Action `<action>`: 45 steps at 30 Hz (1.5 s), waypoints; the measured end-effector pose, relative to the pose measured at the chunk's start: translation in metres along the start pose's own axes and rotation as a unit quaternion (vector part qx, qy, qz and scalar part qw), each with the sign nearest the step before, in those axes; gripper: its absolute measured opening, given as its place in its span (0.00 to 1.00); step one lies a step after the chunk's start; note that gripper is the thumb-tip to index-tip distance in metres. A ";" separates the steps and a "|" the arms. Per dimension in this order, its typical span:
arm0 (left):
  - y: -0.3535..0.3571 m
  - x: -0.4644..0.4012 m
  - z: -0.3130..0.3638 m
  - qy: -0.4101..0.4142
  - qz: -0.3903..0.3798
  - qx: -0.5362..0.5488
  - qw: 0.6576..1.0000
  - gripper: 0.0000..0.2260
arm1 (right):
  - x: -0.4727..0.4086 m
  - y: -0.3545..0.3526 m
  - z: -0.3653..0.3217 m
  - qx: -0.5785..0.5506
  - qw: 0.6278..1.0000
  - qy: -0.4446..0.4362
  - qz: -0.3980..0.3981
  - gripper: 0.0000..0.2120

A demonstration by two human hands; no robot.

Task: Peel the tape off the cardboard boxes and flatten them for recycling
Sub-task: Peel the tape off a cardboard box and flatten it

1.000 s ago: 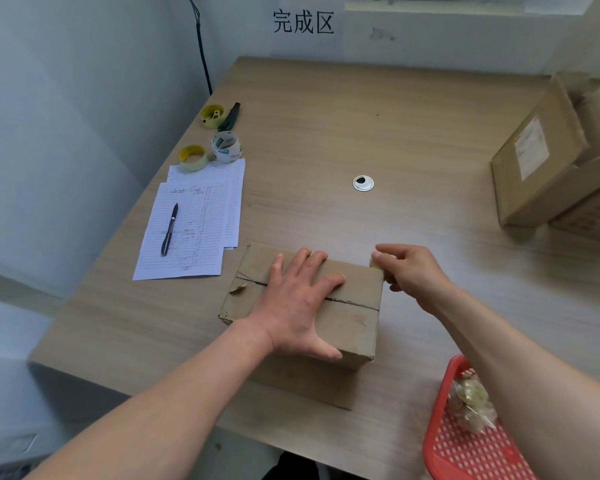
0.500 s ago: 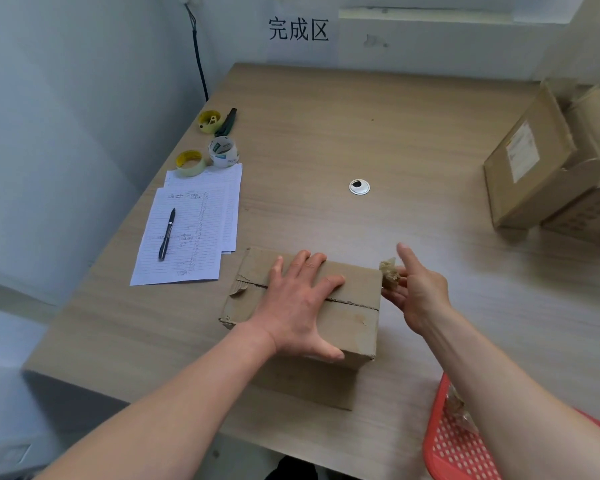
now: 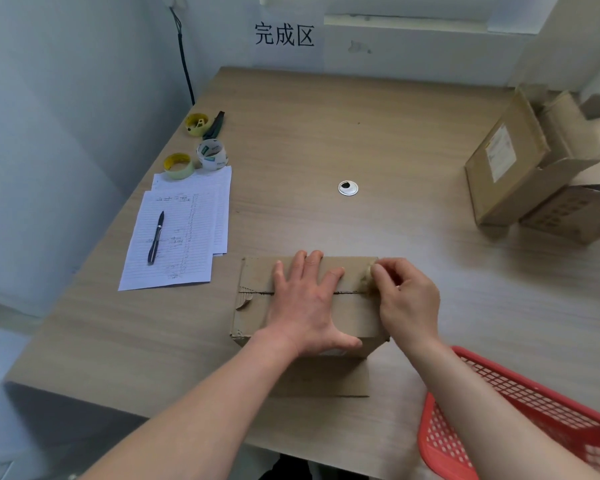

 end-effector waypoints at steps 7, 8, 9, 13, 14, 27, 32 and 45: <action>0.000 0.001 0.000 -0.001 -0.001 0.006 1.000 0.55 | 0.021 -0.002 -0.022 0.142 0.962 -0.229 0.043 0.07; 0.001 0.002 0.000 0.000 0.000 0.007 1.000 0.55 | 0.024 0.000 -0.022 0.150 0.957 -0.246 0.041 0.08; 0.001 0.002 0.001 0.001 -0.001 0.006 1.000 0.55 | 0.028 0.000 -0.025 0.159 0.952 -0.257 0.035 0.09; 0.001 0.002 0.000 0.003 0.000 0.011 1.000 0.54 | 0.040 -0.001 -0.030 0.207 0.938 -0.278 0.015 0.17; 0.000 0.001 0.000 0.005 0.003 0.009 1.000 0.53 | 0.039 0.001 -0.031 0.214 0.937 -0.276 0.008 0.18; -0.006 -0.014 0.032 0.029 0.031 0.003 0.999 0.52 | 0.020 -0.047 0.051 -0.228 0.955 0.184 0.043 0.13; -0.004 -0.027 0.059 0.037 0.045 -0.012 0.998 0.51 | 0.053 -0.119 0.110 -0.183 0.943 0.241 0.141 0.06; 0.000 -0.029 0.065 0.030 0.059 -0.012 0.998 0.51 | 0.096 -0.100 0.163 0.329 0.929 0.160 -0.052 0.05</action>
Point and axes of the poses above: each hand's wrist, its own x-axis away from the middle knuckle, its own y-axis out of the palm, z = x × y, the point moved 10 cm from there along -x, towards the middle knuckle, and after that the axes turned 3 degrees about x, right-handed, at the moved point
